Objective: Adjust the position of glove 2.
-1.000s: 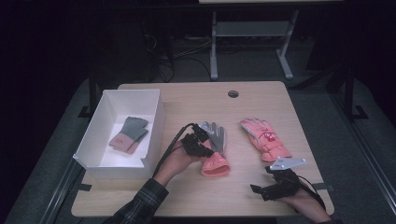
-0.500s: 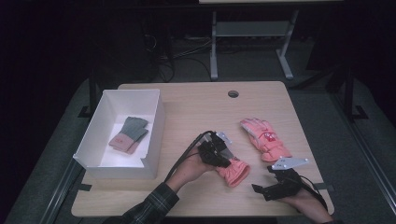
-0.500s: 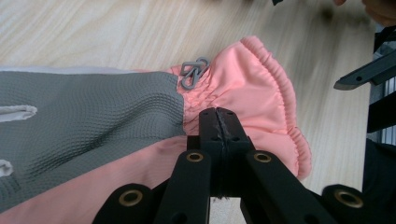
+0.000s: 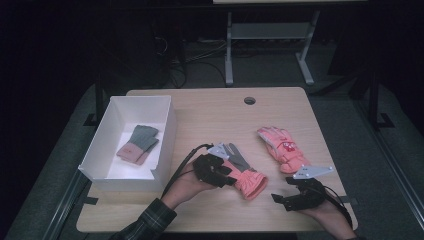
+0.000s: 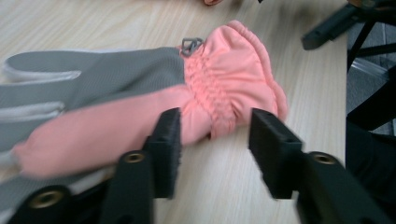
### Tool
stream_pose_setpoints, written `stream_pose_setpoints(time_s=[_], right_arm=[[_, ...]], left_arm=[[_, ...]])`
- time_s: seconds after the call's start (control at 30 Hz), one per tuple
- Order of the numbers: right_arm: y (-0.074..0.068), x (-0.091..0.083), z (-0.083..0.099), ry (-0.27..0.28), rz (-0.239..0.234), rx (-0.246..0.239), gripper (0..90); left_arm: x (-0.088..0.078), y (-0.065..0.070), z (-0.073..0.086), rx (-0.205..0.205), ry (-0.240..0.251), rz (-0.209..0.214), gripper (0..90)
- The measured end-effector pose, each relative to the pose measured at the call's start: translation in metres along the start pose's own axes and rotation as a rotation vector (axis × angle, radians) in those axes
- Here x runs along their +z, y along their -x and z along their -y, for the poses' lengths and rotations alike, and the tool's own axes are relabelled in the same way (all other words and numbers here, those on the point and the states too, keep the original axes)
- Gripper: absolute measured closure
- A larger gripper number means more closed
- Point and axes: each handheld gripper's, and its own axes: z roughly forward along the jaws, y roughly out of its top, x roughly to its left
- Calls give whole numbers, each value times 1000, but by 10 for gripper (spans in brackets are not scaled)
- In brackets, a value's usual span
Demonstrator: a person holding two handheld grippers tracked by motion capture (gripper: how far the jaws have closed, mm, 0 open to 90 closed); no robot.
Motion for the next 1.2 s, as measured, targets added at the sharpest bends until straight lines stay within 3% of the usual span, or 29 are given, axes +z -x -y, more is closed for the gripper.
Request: stream_pose_setpoints(time_s=[0.1,0.2,0.3,0.43,0.57,0.83,0.97,1.03,1.1,1.2], right_arm=[[0,-2,-2,-1,17,18,226],[3,-3,-5,-4,11,31,308],[9,-4,-9,13,-22,47,391],[11,-9,-18,44,0,38,428],[15,-9,-30,60,15,43,458],[32,-5,-49,86,50,44,525],[43,-5,-57,90,75,40,495],[49,-4,-60,65,85,60,498],[55,-2,-63,28,81,118,467],[61,-1,-67,12,103,128,430]], left_arm=[[-12,1,13,16,37,-40,400],[-23,2,26,-2,72,-69,314],[-31,4,38,-12,80,-106,268],[-36,5,52,-25,76,-139,224],[-36,6,62,-35,53,-147,172],[-33,7,72,-54,50,-151,156],[-27,8,73,-50,32,-157,156],[-26,7,73,-43,22,-160,156],[-24,7,73,-47,25,-160,155],[-21,8,73,-61,30,-149,156]])
